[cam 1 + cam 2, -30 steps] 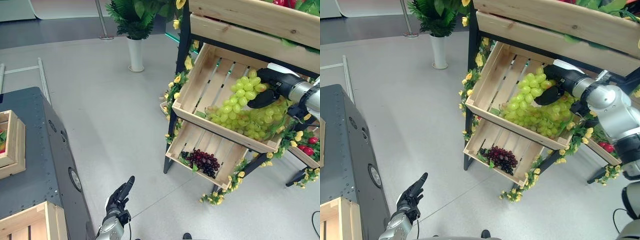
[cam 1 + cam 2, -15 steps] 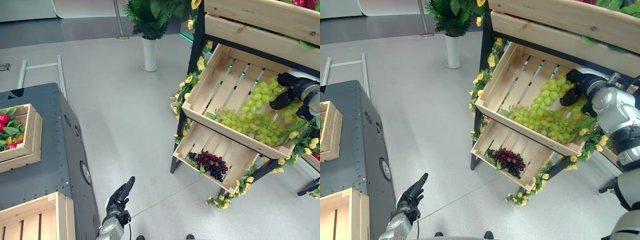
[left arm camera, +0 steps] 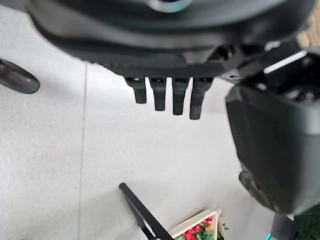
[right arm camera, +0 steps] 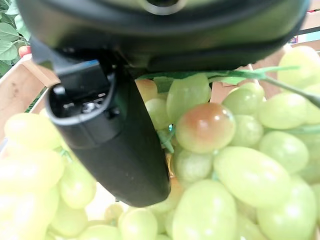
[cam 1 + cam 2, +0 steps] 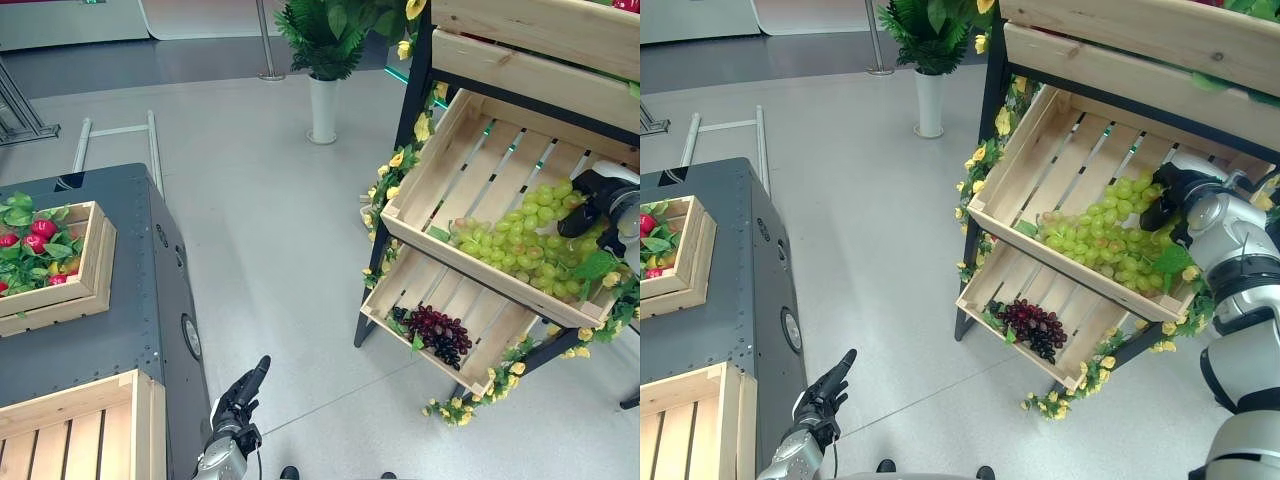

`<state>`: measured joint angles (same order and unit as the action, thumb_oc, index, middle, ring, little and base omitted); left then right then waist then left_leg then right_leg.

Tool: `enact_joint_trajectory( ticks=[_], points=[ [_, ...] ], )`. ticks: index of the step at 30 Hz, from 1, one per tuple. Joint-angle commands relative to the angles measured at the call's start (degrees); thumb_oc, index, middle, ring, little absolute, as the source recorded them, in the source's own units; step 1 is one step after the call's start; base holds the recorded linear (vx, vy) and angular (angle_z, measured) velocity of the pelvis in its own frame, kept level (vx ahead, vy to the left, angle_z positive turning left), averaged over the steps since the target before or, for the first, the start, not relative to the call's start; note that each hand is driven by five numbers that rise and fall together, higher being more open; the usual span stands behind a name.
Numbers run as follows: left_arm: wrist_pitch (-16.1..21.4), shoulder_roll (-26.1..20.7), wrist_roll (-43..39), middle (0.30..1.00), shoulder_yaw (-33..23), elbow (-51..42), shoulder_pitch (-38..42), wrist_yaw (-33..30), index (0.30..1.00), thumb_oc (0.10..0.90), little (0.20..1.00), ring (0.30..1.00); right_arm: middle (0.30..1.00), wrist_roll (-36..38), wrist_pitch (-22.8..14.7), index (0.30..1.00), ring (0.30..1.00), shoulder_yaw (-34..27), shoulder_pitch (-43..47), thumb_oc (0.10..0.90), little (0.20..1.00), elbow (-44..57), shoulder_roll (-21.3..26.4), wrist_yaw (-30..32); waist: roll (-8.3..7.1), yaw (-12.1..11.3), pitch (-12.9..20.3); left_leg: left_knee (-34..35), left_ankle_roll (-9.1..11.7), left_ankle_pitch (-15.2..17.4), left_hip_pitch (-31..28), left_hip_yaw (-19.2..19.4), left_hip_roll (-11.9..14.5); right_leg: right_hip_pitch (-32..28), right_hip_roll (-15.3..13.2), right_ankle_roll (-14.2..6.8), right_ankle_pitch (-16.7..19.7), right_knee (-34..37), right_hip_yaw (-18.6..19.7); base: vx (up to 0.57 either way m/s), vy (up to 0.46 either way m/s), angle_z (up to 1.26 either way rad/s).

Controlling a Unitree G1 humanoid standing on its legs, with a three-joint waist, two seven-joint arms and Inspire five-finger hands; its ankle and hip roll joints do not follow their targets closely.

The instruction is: Pick up the fruits from the basket on one side to the basket on the other side

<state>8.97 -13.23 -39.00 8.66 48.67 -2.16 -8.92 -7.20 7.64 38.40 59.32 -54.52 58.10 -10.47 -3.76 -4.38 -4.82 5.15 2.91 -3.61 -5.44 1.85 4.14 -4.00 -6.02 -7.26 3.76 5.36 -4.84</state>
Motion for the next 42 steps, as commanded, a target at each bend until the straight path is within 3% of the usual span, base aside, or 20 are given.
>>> enact_joint_trajectory(
  ticks=[1,6,7,8,19,27,32,37,40,42],
  points=[
    [4.2,-2.2,0.2,0.900,3.9,-0.2,4.7,1.8,0.900,0.800,0.900,0.900,0.300,4.9,-5.1,0.300,0.300,-2.1,12.8,0.400,0.300,-2.5,1.6,6.0,-2.32,-2.0,2.8,-0.1,-0.5,4.8,-1.5,-0.8,-2.0,-3.5,1.1,1.8,-1.2,-0.4,-3.7,0.00,0.008,0.05],
    [4.4,-2.1,0.5,0.900,3.7,0.2,4.1,2.4,0.900,0.800,0.900,0.900,0.300,6.1,-8.0,0.300,0.300,-2.6,12.4,0.400,0.300,-0.8,1.2,5.4,-2.24,-2.0,3.0,-0.1,-0.4,4.9,-1.6,-0.8,-2.0,-3.6,1.1,1.9,-1.4,-0.4,-3.8,0.00,0.006,0.02],
    [4.3,-2.2,0.6,0.900,3.8,-0.1,4.0,2.4,0.900,0.800,0.900,0.900,0.516,6.5,-7.7,0.516,0.516,-2.7,12.2,0.544,0.516,-0.1,1.3,3.8,-2.24,-2.0,3.0,-0.1,-0.4,4.9,-1.6,-0.8,-2.0,-3.7,1.1,1.9,-1.4,-0.4,-3.9,0.00,0.000,0.00],
    [4.3,-2.2,0.8,0.900,3.7,-0.2,4.0,2.3,0.900,0.800,0.900,0.900,0.900,6.6,-7.4,0.900,0.900,-2.5,12.1,0.800,0.900,0.9,1.3,3.4,-2.31,-2.0,2.9,-0.1,-0.4,4.9,-1.7,-0.8,-2.0,-3.7,1.1,1.9,-1.3,-0.4,-3.8,0.00,0.000,0.00],
    [4.1,-2.4,1.5,0.900,4.1,-1.0,3.9,2.9,0.900,0.800,0.900,0.900,0.900,6.4,-7.4,0.900,0.900,-3.3,11.9,0.800,0.900,3.5,2.1,4.6,-2.66,-1.8,2.6,-0.1,-0.5,5.1,-2.0,-0.8,-2.1,-3.9,1.1,1.9,-1.4,-0.4,-3.3,0.00,0.000,0.00],
    [3.8,-2.8,1.6,0.900,4.8,-1.5,4.5,2.7,0.900,0.800,0.900,0.900,0.900,2.2,-3.4,0.900,0.900,-2.3,11.7,0.800,0.900,5.7,3.1,1.9,-2.86,-0.9,2.2,-0.1,-0.6,5.3,-2.1,0.0,-2.1,-3.7,1.0,1.8,-1.1,-0.4,-2.6,0.00,-0.004,0.00],
    [3.8,-2.7,1.5,0.900,5.4,-1.4,5.1,2.3,0.900,0.800,0.900,0.900,0.900,-0.2,-2.7,0.900,0.900,0.1,13.5,0.800,0.900,5.7,3.1,3.8,-2.90,-0.4,2.5,-0.1,-0.7,5.4,-2.3,0.4,-2.1,-3.6,1.1,1.8,-1.1,-0.4,-2.1,0.01,0.000,-0.01],
    [3.6,-2.8,1.7,0.900,5.7,-1.6,5.1,2.7,0.900,0.800,0.900,0.900,0.900,2.4,-3.4,0.900,0.900,-0.1,13.4,0.800,0.900,7.4,3.3,6.0,-2.86,-0.1,2.6,-0.1,-0.7,5.4,-2.3,0.7,-2.1,-3.5,1.2,1.8,-1.1,-0.4,-1.8,0.01,-0.002,-0.03],
    [3.4,-2.7,2.2,0.900,5.7,-1.8,4.9,3.0,0.900,0.800,0.900,0.900,0.900,9.8,-4.4,0.900,0.900,-2.3,11.6,0.800,0.900,11.5,3.2,7.4,-2.75,0.4,2.6,-0.1,-0.7,5.5,-2.3,0.9,-2.0,-3.4,1.2,1.8,-1.1,-0.4,-1.5,0.00,-0.002,-0.02],
    [3.2,-2.6,2.4,0.900,5.6,-1.6,5.0,2.9,0.900,0.800,0.900,0.900,0.900,10.9,-5.3,0.900,0.900,-4.4,9.9,0.800,0.900,14.5,2.5,8.6,-2.59,0.7,2.6,-0.1,-0.6,5.5,-2.4,1.0,-2.1,-3.4,1.2,1.8,-1.1,-0.4,-1.4,0.01,-0.006,-0.08]
  ],
)
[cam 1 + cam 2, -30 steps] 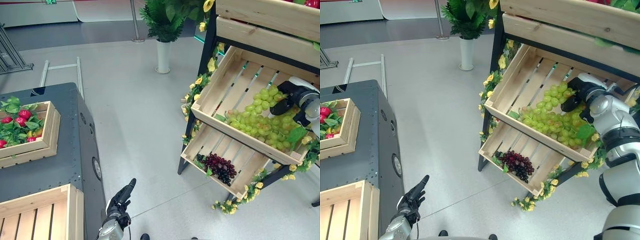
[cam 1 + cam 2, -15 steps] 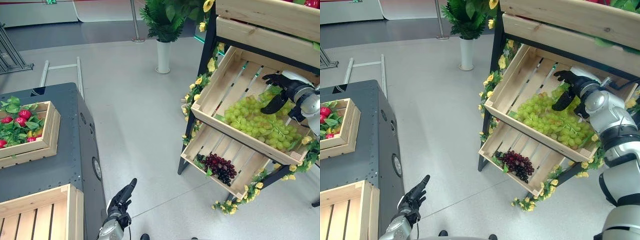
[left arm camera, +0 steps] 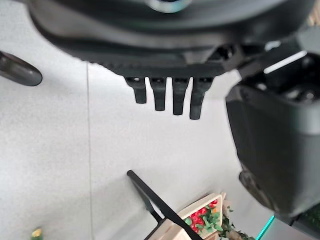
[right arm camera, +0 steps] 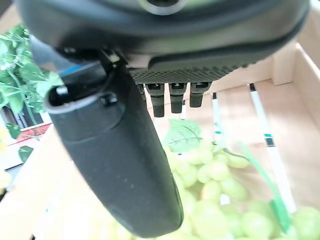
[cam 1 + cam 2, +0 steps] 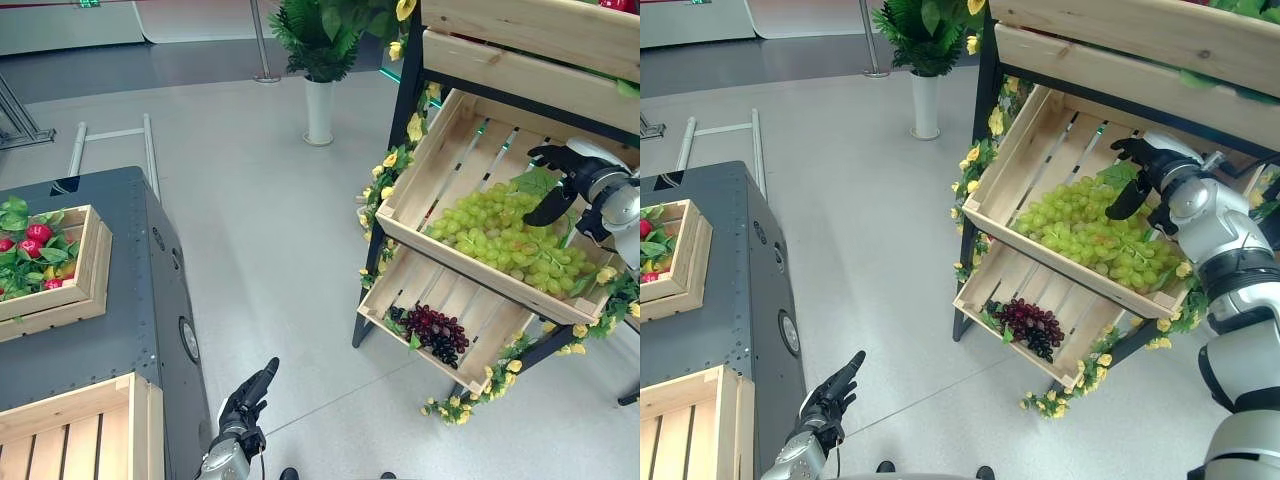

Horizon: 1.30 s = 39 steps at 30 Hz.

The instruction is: Pick up the fruits from the basket on one side to the basket on the other side

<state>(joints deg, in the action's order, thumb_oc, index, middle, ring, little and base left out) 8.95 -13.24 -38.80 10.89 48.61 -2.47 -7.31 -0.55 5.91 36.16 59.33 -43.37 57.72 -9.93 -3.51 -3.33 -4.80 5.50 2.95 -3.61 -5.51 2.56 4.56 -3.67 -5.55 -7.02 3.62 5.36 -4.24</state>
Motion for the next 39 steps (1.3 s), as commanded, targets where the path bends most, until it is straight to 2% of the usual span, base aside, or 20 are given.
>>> enact_joint_trajectory(
  ticks=[1,4,7,11,14,20,23,25,26,27,28,29,30,31,35,39],
  points=[
    [2.8,-2.4,2.7,0.900,3.3,-1.6,5.4,1.1,0.900,0.800,0.900,0.900,0.900,3.8,-5.0,0.900,0.900,-4.0,7.6,0.800,0.900,5.9,2.3,9.3,-2.85,-0.1,2.7,-0.5,-0.7,5.6,-2.4,0.4,-2.5,-3.7,0.8,1.5,-1.0,-0.4,-1.8,0.01,-0.009,-0.07],
    [2.9,-2.0,2.9,0.900,3.2,-1.3,5.4,0.9,0.900,0.800,0.900,0.900,0.900,4.0,-6.1,0.900,0.900,-6.5,4.6,0.800,0.900,10.2,1.4,10.5,-2.71,0.4,2.7,-0.5,-0.7,5.6,-2.5,0.7,-2.4,-3.7,0.7,1.5,-1.0,-0.4,-1.7,0.01,-0.011,-0.06],
    [3.0,-1.3,3.1,0.900,2.6,-1.8,5.3,0.5,0.900,0.800,0.900,0.900,0.900,1.5,-7.0,0.900,0.900,-12.3,-3.1,0.800,0.900,20.1,-0.7,12.3,-2.23,1.4,2.6,-0.5,-0.8,5.7,-2.6,1.0,-2.3,-3.5,0.7,1.4,-1.1,-0.4,-1.3,0.00,-0.003,-0.01],
    [3.0,-0.4,3.3,0.900,1.9,-2.6,5.4,-0.7,0.900,0.800,0.900,0.900,0.900,-5.7,-8.9,0.900,0.900,-19.3,-15.2,0.800,0.900,34.1,-5.1,13.9,-1.56,3.1,2.2,-0.5,-1.2,5.9,-2.8,1.8,-2.1,-3.2,0.8,1.3,-1.1,-0.4,-0.4,0.00,-0.008,-0.06],
    [2.8,0.1,2.9,0.900,1.8,-3.1,5.7,-1.7,0.900,0.800,0.900,0.900,0.900,-8.3,-9.5,0.900,0.900,-20.8,-20.1,0.800,0.900,40.1,-6.6,13.3,-1.19,3.8,1.9,-0.5,-1.3,6.0,-2.9,2.2,-2.0,-3.0,0.8,1.2,-1.1,-0.4,0.1,-0.01,-0.005,-0.11],
    [3.0,0.8,2.4,0.900,2.1,-3.4,5.8,-3.1,0.900,0.800,0.900,0.900,0.900,-8.0,-12.1,0.900,0.900,-21.6,-24.9,0.800,0.900,45.2,-9.5,12.4,-0.77,4.5,1.5,-0.5,-1.4,6.2,-3.0,2.9,-1.8,-2.8,0.9,1.3,-1.1,-0.4,0.6,-0.01,-0.003,-0.06],
    [3.4,1.5,2.7,0.900,2.7,-3.4,5.3,-3.6,0.900,0.800,0.900,0.900,0.900,-2.4,-16.1,0.900,0.900,-22.5,-28.6,0.800,0.900,48.5,-13.8,13.5,-0.45,4.8,1.3,-0.5,-1.4,6.3,-3.0,2.9,-1.9,-2.8,1.0,1.4,-1.2,-0.4,0.7,-0.01,0.001,-0.05],
    [3.8,2.2,3.0,0.900,3.3,-3.4,5.0,-3.5,0.900,0.800,0.900,0.900,0.900,-1.9,-20.7,0.900,0.900,-22.6,-32.6,0.800,0.900,48.8,-18.8,16.5,-0.14,4.7,1.2,-0.5,-1.5,6.3,-3.1,2.8,-2.0,-2.9,1.0,1.4,-1.2,-0.4,0.7,0.00,0.000,0.00],
    [3.9,2.4,3.1,0.900,3.4,-3.5,4.9,-3.3,0.900,0.800,0.900,0.900,0.900,-1.9,-21.3,0.900,0.900,-22.5,-33.4,0.800,0.900,48.8,-19.8,16.7,-0.10,4.7,1.2,-0.5,-1.6,6.3,-3.1,2.8,-2.1,-2.9,1.0,1.4,-1.2,-0.4,0.8,0.00,0.000,0.00],
    [4.6,3.1,3.0,0.900,4.1,-3.6,4.4,-2.2,0.900,0.800,0.900,0.900,0.900,-0.8,-24.5,0.900,0.900,-21.8,-36.8,0.800,0.900,48.1,-23.0,16.5,0.12,4.6,1.1,-0.5,-1.7,6.3,-3.1,2.8,-2.1,-3.0,0.9,1.4,-1.2,-0.4,0.7,0.00,0.000,0.00],
    [5.0,3.3,2.7,0.900,4.4,-3.8,4.2,-1.8,0.900,0.800,0.900,0.900,0.900,-1.0,-25.5,0.900,0.900,-21.4,-37.9,0.800,0.900,47.9,-24.0,16.9,0.19,4.6,1.0,-0.5,-1.7,6.3,-3.2,2.8,-2.1,-2.9,0.9,1.4,-1.2,-0.4,0.7,0.00,0.000,0.00],
    [6.2,4.0,0.5,0.900,4.9,-4.5,3.6,1.4,0.900,0.800,0.900,0.900,0.900,-2.6,-28.6,0.900,0.900,-20.0,-41.4,0.800,0.900,46.6,-26.8,19.0,0.43,4.7,0.8,-0.5,-1.9,6.3,-3.1,2.8,-2.1,-2.8,0.8,1.4,-1.1,-0.5,0.8,-0.01,-0.017,0.05],
    [6.4,4.1,-0.2,0.900,5.1,-4.7,3.4,2.1,0.900,0.800,0.900,0.900,0.900,-3.1,-29.2,0.900,0.900,-19.7,-42.1,0.800,0.900,46.4,-27.3,19.6,0.47,4.7,0.8,-0.5,-1.9,6.3,-3.1,2.9,-2.1,-2.7,0.8,1.4,-1.1,-0.5,0.7,-0.02,-0.024,0.05],
    [6.3,4.7,-3.2,0.900,5.9,-5.5,2.6,4.2,0.900,0.800,0.900,0.900,0.900,-5.6,-32.3,0.900,0.900,-18.8,-44.7,0.800,0.900,45.1,-29.0,22.4,0.74,4.7,0.5,-0.6,-2.0,6.4,-3.0,2.9,-2.1,-2.5,0.8,1.4,-1.1,-0.6,0.6,0.00,0.000,0.00],
    [6.3,5.9,-8.6,0.900,5.7,-3.6,1.3,6.8,0.900,0.800,0.900,0.900,0.900,-9.4,-37.6,0.900,0.900,-16.5,-48.9,0.800,0.900,42.7,-31.6,25.8,1.42,5.1,-0.2,-0.6,-2.3,6.6,-3.1,2.9,-2.2,-2.5,0.9,1.4,-1.2,-0.7,0.7,0.00,0.000,0.00],
    [5.5,6.1,-8.5,0.900,4.4,0.9,0.7,6.2,0.900,0.800,0.900,0.900,0.900,-10.9,-39.6,0.900,0.900,-14.2,-50.9,0.800,0.900,40.5,-33.2,27.7,1.75,5.3,-0.5,-0.5,-2.5,6.7,-3.2,2.6,-2.5,-2.7,0.8,1.3,-1.4,-0.7,0.5,0.01,-0.026,-0.02]
  ],
)
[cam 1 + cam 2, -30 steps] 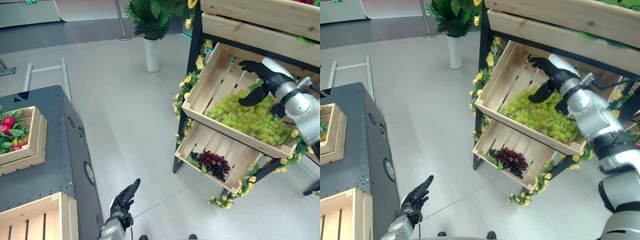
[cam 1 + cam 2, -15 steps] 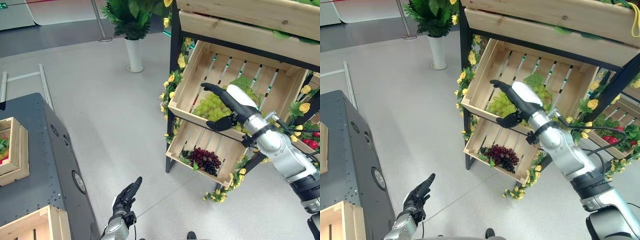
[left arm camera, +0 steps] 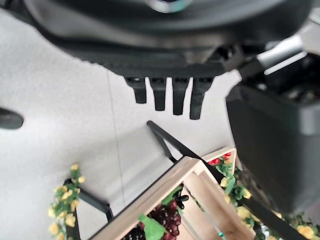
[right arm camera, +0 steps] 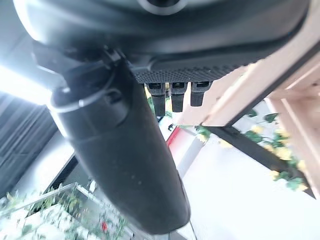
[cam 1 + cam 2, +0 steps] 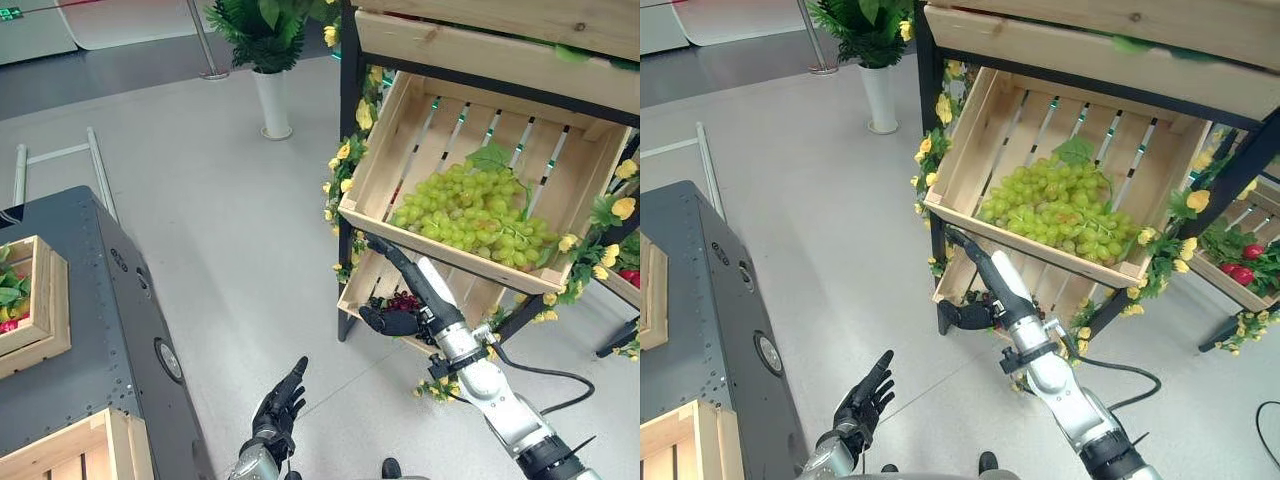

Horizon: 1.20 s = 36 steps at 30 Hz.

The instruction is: Pick up the fruits from the basket on one side to the basket on the other side

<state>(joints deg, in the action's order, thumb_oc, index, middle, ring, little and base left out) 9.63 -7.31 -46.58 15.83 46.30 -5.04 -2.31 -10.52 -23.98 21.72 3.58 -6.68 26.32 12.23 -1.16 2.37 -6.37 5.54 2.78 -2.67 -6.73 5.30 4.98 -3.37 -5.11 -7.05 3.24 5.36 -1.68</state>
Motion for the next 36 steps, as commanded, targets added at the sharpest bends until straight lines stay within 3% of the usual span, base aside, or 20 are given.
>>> enact_joint_trajectory(
  ticks=[1,7,10,13,15,18,20,24,30,33,36],
  points=[
    [4.5,0.1,-0.5,0.900,-0.7,4.1,3.2,0.8,0.900,0.800,0.900,0.900,0.900,-2.3,-10.3,0.900,0.900,0.7,4.5,0.800,0.900,3.7,-1.8,5.7,-0.58,-0.4,1.0,-0.5,-2.4,5.7,-2.0,-0.1,-3.0,-3.0,0.3,1.3,-1.0,-0.7,-2.0,0.01,-0.027,-0.03],
    [1.8,-2.1,7.4,0.900,-1.9,10.6,4.3,1.4,0.900,0.800,0.900,0.900,0.900,-10.9,-11.4,0.900,0.900,4.7,4.5,0.800,0.900,2.4,2.2,4.1,-0.46,-0.9,0.1,-0.9,-2.6,5.7,-1.3,-1.0,-3.5,-2.7,0.0,1.2,-1.5,-1.2,-3.1,0.00,-0.009,0.02],
    [1.2,-4.6,14.3,0.900,0.6,11.2,4.8,3.9,0.900,0.800,0.900,0.900,0.900,-10.0,-9.4,0.900,0.900,5.8,5.7,0.800,0.900,1.6,7.9,1.5,-0.64,-1.8,-0.6,-0.9,-2.6,5.5,-0.5,-2.2,-3.9,-2.5,-0.4,0.9,-1.4,-1.3,-4.2,-0.03,-0.031,0.09],
    [1.7,-5.8,15.1,0.900,1.9,12.7,5.0,3.5,0.900,0.800,0.900,0.900,0.900,-6.8,-7.3,0.900,0.900,7.1,5.8,0.800,0.900,-1.8,9.2,-0.5,-0.79,-2.1,-0.6,-0.8,-2.6,5.3,-0.4,-2.6,-4.0,-2.5,-0.5,0.8,-1.5,-1.4,-4.8,0.00,-0.003,0.13],
    [2.7,-6.0,17.3,0.900,1.8,14.4,5.1,1.0,0.900,0.800,0.900,0.900,0.900,-2.5,-4.1,0.900,0.900,9.0,4.5,0.800,0.900,-7.1,7.1,-3.4,-0.88,-2.3,-0.5,-0.6,-2.5,5.2,-0.5,-2.9,-4.0,-2.7,-0.6,0.8,-1.7,-1.5,-5.3,0.05,0.019,0.11],
    [5.7,-5.9,23.6,0.900,2.1,14.7,5.1,-4.4,0.900,0.800,0.900,0.900,0.900,-8.3,-3.0,0.900,0.900,10.8,1.7,0.800,0.900,-15.7,2.3,-0.1,-1.09,-2.6,-0.3,-0.6,-2.5,5.2,-0.8,-3.8,-4.2,-3.3,-0.7,0.9,-2.0,-1.8,-5.8,0.07,0.019,0.08],
    [5.4,-5.5,24.2,0.900,1.9,14.6,5.3,-6.0,0.900,0.800,0.900,0.900,0.900,-7.3,-0.1,0.900,0.900,11.5,0.8,0.800,0.900,-21.4,-0.3,0.7,-1.28,-3.3,-0.2,-0.6,-2.7,5.1,-0.8,-4.6,-4.5,-3.7,-0.8,0.9,-2.2,-2.0,-6.5,0.05,0.006,0.22],
    [4.9,-4.9,29.8,0.900,2.3,17.3,5.5,-7.2,0.900,0.800,0.900,0.900,0.900,-5.1,4.6,0.900,0.900,10.3,0.4,0.800,0.900,-34.7,-6.5,-3.3,-1.49,-4.4,-0.2,-0.7,-3.1,4.5,-0.7,-6.0,-5.1,-4.0,-0.8,1.3,-2.7,-3.2,-7.3,0.03,0.001,0.18],
    [4.2,-5.9,34.6,0.900,4.1,19.1,6.9,-6.0,0.900,0.800,0.900,0.900,0.900,-3.2,7.9,0.900,0.900,9.5,1.1,0.800,0.900,-45.7,-10.0,-4.5,-0.58,-5.1,-0.9,-0.5,-4.1,3.9,-1.0,-7.9,-6.0,-3.6,-0.8,1.8,-4.9,-8.2,-8.4,0.02,0.009,0.19],
    [3.6,-6.3,35.4,0.900,4.8,18.9,7.1,-5.8,0.900,0.800,0.900,0.900,0.900,-1.8,8.7,0.900,0.900,8.6,1.2,0.800,0.900,-48.0,-10.8,-4.5,0.03,-4.4,-1.6,-0.7,-5.1,3.5,-1.0,-9.4,-6.6,-1.4,-0.4,1.7,-4.9,-14.2,-6.5,0.00,-0.032,0.04],
    [1.7,-7.3,36.9,0.900,6.0,19.0,8.2,-5.2,0.900,0.800,0.900,0.900,0.900,-0.3,9.4,0.900,0.900,7.2,0.7,0.800,0.900,-49.4,-11.4,-4.2,0.78,-2.1,-2.6,-0.9,-5.7,2.9,-1.0,-13.9,-6.8,1.4,1.8,2.3,-5.0,-18.6,0.8,-0.01,-0.153,0.24]
  ],
)
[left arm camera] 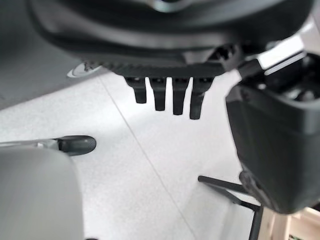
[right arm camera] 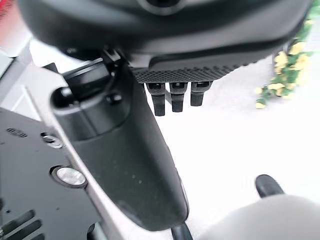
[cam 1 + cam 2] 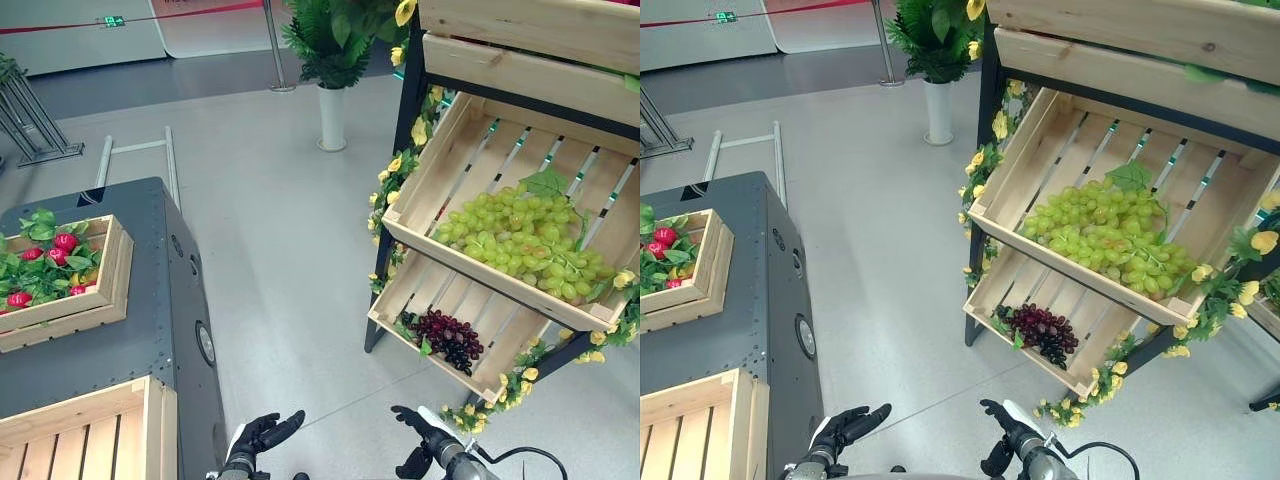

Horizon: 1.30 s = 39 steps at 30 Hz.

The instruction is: Pick up the fruits from the basket on one side to the basket on the other side

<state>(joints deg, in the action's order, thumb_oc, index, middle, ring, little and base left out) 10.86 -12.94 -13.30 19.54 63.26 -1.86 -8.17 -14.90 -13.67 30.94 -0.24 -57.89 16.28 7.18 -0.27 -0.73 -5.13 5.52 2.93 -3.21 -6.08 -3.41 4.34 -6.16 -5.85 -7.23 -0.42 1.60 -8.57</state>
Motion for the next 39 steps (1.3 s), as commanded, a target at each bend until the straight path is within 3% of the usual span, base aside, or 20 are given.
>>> enact_joint_trajectory(
  ticks=[1,3,5,8,9,10,12,13,15,16,18,19,22,26,39],
  points=[
    [-0.9,-2.0,4.7,0.900,2.5,2.4,5.5,0.2,0.900,0.800,0.900,0.900,0.900,5.3,-1.2,0.900,0.900,-2.4,4.5,0.800,0.900,1.0,-1.4,0.5,-0.03,1.5,-4.0,-0.9,-5.8,3.3,-1.6,-6.5,-6.1,4.1,3.4,3.1,-2.1,-13.9,9.1,-0.03,-0.215,0.80],
    [-3.4,-1.9,6.3,0.900,2.3,3.8,5.8,-2.2,0.900,0.800,0.900,0.900,0.900,5.3,-2.0,0.900,0.900,-2.7,4.9,0.800,0.900,-0.8,-1.7,-0.5,-0.13,1.5,-4.0,-1.0,-5.1,3.0,-1.4,-7.0,-5.6,2.7,4.4,4.1,-3.4,-11.0,9.3,-0.04,-0.205,1.05],
    [-6.7,-1.3,7.2,0.900,1.1,5.8,5.8,-6.7,0.900,0.800,0.900,0.900,0.900,3.7,-1.8,0.900,0.900,-1.8,5.7,0.800,0.900,-2.5,-2.0,-2.6,-0.73,0.7,-3.8,-0.9,-3.5,2.3,-0.8,-5.8,-4.3,0.6,4.3,4.2,-2.5,-6.0,8.6,-0.06,-0.271,0.45],
    [-6.5,-0.4,7.1,0.900,0.0,6.6,6.1,-11.4,0.900,0.800,0.900,0.900,0.900,3.4,-0.6,0.900,0.900,-1.2,6.3,0.800,0.900,-3.3,-1.9,-4.3,-1.21,-0.5,-3.9,-1.0,-1.3,0.8,0.8,-4.3,-2.6,-1.1,4.8,4.4,-1.4,-1.6,7.9,-0.07,-0.221,0.12],
    [-4.0,0.3,11.8,0.900,-0.2,6.3,6.7,-13.0,0.900,0.800,0.900,0.900,0.900,4.2,0.5,0.900,0.900,-1.5,6.2,0.800,0.900,-3.5,-1.7,-4.1,-1.55,-1.3,-4.2,-1.9,-0.3,-0.1,3.2,-2.2,-2.1,-2.1,4.7,4.5,-0.9,0.0,6.9,-0.18,-0.214,0.07],
    [-2.3,0.6,17.5,0.900,1.1,5.8,7.3,-12.7,0.900,0.800,0.900,0.900,0.900,5.8,0.9,0.900,0.900,-2.2,6.1,0.800,0.900,-3.7,-1.3,-3.4,-1.87,-1.0,-4.5,-5.8,0.2,0.7,5.3,2.8,-1.5,-2.3,4.2,4.7,-0.6,0.8,5.0,-0.26,-0.192,0.30],
    [-0.5,0.4,20.2,0.900,4.3,4.0,8.5,-12.4,0.900,0.800,0.900,0.900,0.900,8.9,1.7,0.900,0.900,-4.5,5.5,0.800,0.900,-4.9,-0.5,-2.1,-3.74,1.1,-4.2,-16.6,-0.4,5.6,6.9,13.0,-0.1,-0.9,1.6,5.1,1.0,1.2,1.1,-0.29,-0.101,1.64],
    [-0.4,0.3,19.4,0.900,4.8,3.6,8.7,-11.6,0.900,0.800,0.900,0.900,0.900,9.6,1.9,0.900,0.900,-4.9,5.5,0.800,0.900,-5.3,0.1,-2.3,-4.10,1.3,-4.2,-19.8,-1.6,8.8,6.7,11.9,-2.1,-0.4,1.0,5.1,1.7,1.2,0.3,-0.20,-0.031,2.14],
    [-0.5,0.7,14.1,0.900,4.5,3.8,7.7,-10.1,0.900,0.800,0.900,0.900,0.900,9.2,2.0,0.900,0.900,-5.0,5.4,0.800,0.900,-6.5,0.4,-2.5,-3.12,1.5,-4.1,-17.0,-2.5,10.4,5.1,8.3,-5.5,1.0,2.0,4.9,1.4,-0.2,0.7,-0.12,0.019,0.80],
    [-0.6,0.7,13.8,0.900,4.4,3.8,7.6,-9.8,0.900,0.800,0.900,0.900,0.900,9.1,2.1,0.900,0.900,-5.0,5.4,0.800,0.900,-6.7,0.3,-2.5,-2.98,1.5,-4.1,-16.5,-2.6,10.3,4.8,8.0,-5.7,1.1,2.1,4.8,1.4,-0.4,0.8,-0.09,0.063,0.19],
    [-1.6,0.3,16.5,0.900,3.1,5.0,7.6,-5.7,0.900,0.800,0.900,0.900,0.900,11.5,2.6,0.900,0.900,-6.3,5.8,0.800,0.900,-9.3,-0.1,-2.6,-0.84,2.4,-3.0,-4.1,-2.5,6.3,0.0,7.4,-4.0,1.4,4.3,4.7,0.5,-0.2,1.6,-0.03,0.069,0.24],
    [-1.5,0.3,17.8,0.900,3.7,5.2,7.9,-4.8,0.900,0.800,0.900,0.900,0.900,13.4,3.6,0.900,0.900,-7.1,5.7,0.800,0.900,-9.2,-0.7,-2.2,-0.42,2.2,-2.6,-2.0,-2.3,4.8,0.0,5.6,-4.5,0.9,4.9,4.5,0.6,0.2,1.7,-0.02,0.034,0.33],
    [-0.7,1.2,17.2,0.900,5.7,5.7,8.8,-2.7,0.900,0.800,0.900,0.900,0.900,17.4,3.3,0.900,0.900,-8.5,6.4,0.800,0.900,-10.3,-1.9,-3.7,-0.38,2.5,-1.8,-2.0,-2.6,5.1,-0.7,4.6,-4.9,0.9,5.5,4.6,0.3,0.4,3.3,0.01,0.038,0.11],
    [0.0,1.8,14.3,0.900,5.8,4.5,7.0,-0.9,0.900,0.800,0.900,0.900,0.900,11.5,2.6,0.900,0.900,-7.3,5.9,0.800,0.900,-9.0,-2.3,-6.0,-0.17,2.2,-1.3,-2.8,-2.6,5.5,-1.1,4.9,-5.0,0.0,5.1,4.5,0.2,0.7,3.3,0.04,0.074,-0.03],
    [0.4,1.5,12.3,0.900,4.9,6.1,6.2,2.2,0.900,0.800,0.900,0.900,0.900,11.0,6.0,0.900,0.900,-5.3,5.5,0.800,0.900,-9.4,-3.5,-7.7,-1.33,1.2,-0.8,-1.5,-3.9,5.7,-2.6,5.2,-5.9,-1.2,4.5,4.0,0.4,0.9,3.1,0.03,0.050,-0.03]
  ],
)
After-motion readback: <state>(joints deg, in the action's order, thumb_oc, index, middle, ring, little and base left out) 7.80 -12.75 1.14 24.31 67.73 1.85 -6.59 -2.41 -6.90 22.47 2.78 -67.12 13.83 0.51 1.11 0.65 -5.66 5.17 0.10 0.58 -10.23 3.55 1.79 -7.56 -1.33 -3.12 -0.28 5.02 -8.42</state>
